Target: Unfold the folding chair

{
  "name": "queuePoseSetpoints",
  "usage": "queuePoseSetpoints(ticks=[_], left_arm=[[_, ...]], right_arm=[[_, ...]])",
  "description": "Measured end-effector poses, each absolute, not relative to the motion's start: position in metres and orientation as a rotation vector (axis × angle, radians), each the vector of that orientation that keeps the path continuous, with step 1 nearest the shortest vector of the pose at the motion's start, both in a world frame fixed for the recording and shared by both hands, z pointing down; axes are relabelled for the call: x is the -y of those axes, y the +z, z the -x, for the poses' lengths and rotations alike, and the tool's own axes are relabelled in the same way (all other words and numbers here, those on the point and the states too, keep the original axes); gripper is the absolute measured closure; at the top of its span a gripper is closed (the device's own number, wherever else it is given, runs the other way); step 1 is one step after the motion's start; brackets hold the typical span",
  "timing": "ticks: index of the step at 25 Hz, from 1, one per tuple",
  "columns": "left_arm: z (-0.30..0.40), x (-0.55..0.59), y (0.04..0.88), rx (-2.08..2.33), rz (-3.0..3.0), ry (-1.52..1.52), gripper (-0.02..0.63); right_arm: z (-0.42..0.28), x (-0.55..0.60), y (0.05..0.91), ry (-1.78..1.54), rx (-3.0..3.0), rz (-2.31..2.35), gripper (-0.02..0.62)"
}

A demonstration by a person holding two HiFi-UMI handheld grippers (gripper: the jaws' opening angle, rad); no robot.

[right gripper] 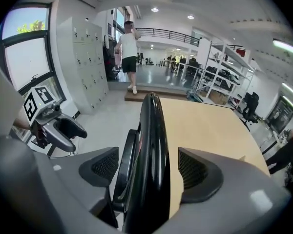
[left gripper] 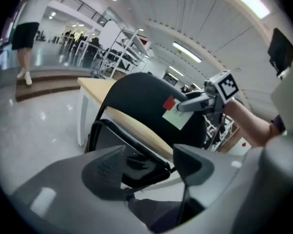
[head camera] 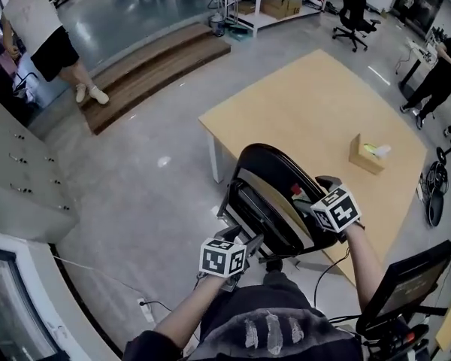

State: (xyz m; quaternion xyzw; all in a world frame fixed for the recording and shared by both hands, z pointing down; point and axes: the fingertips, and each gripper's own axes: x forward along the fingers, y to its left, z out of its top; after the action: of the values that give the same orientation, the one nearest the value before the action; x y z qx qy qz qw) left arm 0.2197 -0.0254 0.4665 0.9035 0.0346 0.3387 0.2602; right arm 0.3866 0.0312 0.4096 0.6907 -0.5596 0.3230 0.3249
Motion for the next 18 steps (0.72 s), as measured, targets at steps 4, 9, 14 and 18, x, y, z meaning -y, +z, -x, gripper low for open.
queuePoseSetpoints(ticks=[4, 9, 14, 18], left_arm=[[-0.261, 0.017, 0.514, 0.072, -2.299, 0.978, 0.293], [-0.313, 0.005, 0.575, 0.238, -2.147, 1.062, 0.286], [-0.334, 0.006, 0.61, 0.322, -2.14, 1.175, 0.273], [-0.329, 0.005, 0.634, 0.349, -2.105, 1.22, 0.277]], right_arm=[[-0.38, -0.032, 0.435, 1.033, 1.524, -1.634, 0.224], [-0.381, -0.041, 0.44, 1.08, 1.542, -1.505, 0.483], [-0.379, -0.038, 0.444, 1.141, 1.547, -1.46, 0.523], [-0.373, -0.037, 0.448, 1.154, 1.539, -1.458, 0.531]])
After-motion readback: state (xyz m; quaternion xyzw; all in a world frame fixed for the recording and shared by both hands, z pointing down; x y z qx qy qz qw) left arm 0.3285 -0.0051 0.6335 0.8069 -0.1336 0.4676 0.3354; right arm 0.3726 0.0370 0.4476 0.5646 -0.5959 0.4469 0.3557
